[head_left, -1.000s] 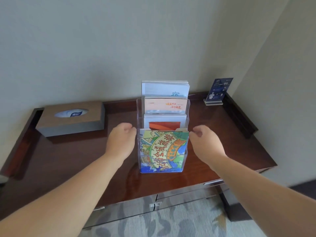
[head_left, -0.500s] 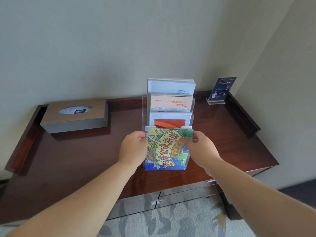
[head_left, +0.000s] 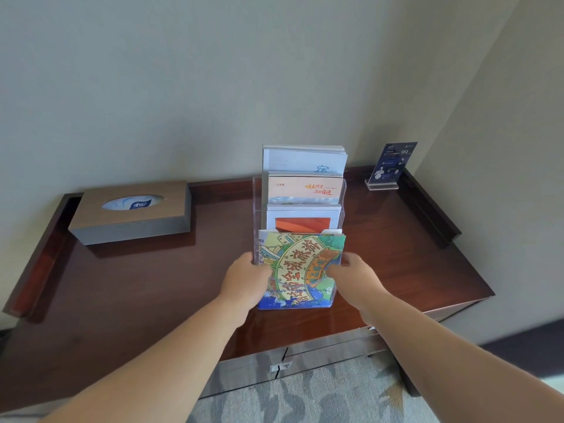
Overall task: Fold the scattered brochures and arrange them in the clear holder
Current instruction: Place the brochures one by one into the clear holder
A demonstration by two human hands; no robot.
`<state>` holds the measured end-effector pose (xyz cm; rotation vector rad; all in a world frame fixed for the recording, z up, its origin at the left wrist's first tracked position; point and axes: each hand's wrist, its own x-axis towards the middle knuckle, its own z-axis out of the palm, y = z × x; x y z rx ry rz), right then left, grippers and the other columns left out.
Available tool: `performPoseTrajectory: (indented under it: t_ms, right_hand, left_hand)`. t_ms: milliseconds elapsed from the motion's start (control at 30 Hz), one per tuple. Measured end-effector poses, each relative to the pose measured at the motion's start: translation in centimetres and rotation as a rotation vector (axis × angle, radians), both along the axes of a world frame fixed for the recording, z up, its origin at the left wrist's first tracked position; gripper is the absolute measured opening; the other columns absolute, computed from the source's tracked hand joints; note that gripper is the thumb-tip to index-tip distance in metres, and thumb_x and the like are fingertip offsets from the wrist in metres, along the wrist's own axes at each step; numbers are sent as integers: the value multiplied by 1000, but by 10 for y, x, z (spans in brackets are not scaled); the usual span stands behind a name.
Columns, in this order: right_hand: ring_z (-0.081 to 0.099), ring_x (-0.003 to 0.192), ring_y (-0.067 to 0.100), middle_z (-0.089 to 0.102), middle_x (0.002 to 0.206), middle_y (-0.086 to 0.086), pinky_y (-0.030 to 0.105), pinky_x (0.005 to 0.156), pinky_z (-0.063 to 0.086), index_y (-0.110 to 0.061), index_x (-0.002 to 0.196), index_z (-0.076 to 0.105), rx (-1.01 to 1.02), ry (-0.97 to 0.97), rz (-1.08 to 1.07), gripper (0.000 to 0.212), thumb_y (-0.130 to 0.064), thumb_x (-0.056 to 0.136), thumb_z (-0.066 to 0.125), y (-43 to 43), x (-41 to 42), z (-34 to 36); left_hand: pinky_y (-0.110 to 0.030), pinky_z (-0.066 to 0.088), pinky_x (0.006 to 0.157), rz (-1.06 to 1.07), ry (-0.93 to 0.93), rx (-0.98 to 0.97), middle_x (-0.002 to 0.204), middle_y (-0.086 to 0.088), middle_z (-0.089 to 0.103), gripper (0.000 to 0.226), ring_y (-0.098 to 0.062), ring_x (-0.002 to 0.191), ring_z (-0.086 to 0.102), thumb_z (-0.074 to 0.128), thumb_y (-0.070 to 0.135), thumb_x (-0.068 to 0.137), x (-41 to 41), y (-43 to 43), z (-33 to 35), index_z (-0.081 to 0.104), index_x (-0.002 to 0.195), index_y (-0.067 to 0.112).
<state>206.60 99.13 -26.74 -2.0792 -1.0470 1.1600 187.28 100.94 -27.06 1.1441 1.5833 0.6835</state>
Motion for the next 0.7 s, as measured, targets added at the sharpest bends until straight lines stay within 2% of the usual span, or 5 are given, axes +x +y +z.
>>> performPoseTrajectory:
  t_ms: [133,267,367,467,700]
  right_hand:
    - [64,74,0,65,92,-20,15,45,41,-29,117,56,-14,73,-6,21,-27,96,53,-1,-2,1]
    - [67,80,2,71,97,-17,17,50,41,-31,111,62,-11,130,-12,21,-23,95,51,1,-1,6]
    - [67,84,5,71,99,-16,20,53,43,-32,109,63,-13,133,-8,22,-21,94,50,8,1,9]
    - [67,77,3,71,92,-19,19,50,43,-33,103,63,-8,136,4,18,-22,93,52,19,4,10]
    - [67,84,5,71,97,-16,20,54,43,-32,105,61,9,160,88,15,-25,95,53,67,28,10]
  left_hand:
    - [-30,55,66,14,-63,-4,96,11,70,23,-8,82,68,48,13,89,3,-4,-3,62,101,26]
    - [-36,58,74,55,-101,-2,93,10,71,24,-9,81,69,49,11,85,8,-4,-6,63,97,26]
    - [-36,59,70,83,-139,-19,93,9,73,23,-7,76,71,50,11,85,13,-1,-7,63,98,24]
    - [-28,55,60,115,-165,-27,94,9,73,22,-4,72,71,50,12,87,18,6,-5,62,100,24]
    - [-25,54,58,204,-139,-29,91,12,74,22,-5,72,72,51,15,87,42,43,0,63,99,29]
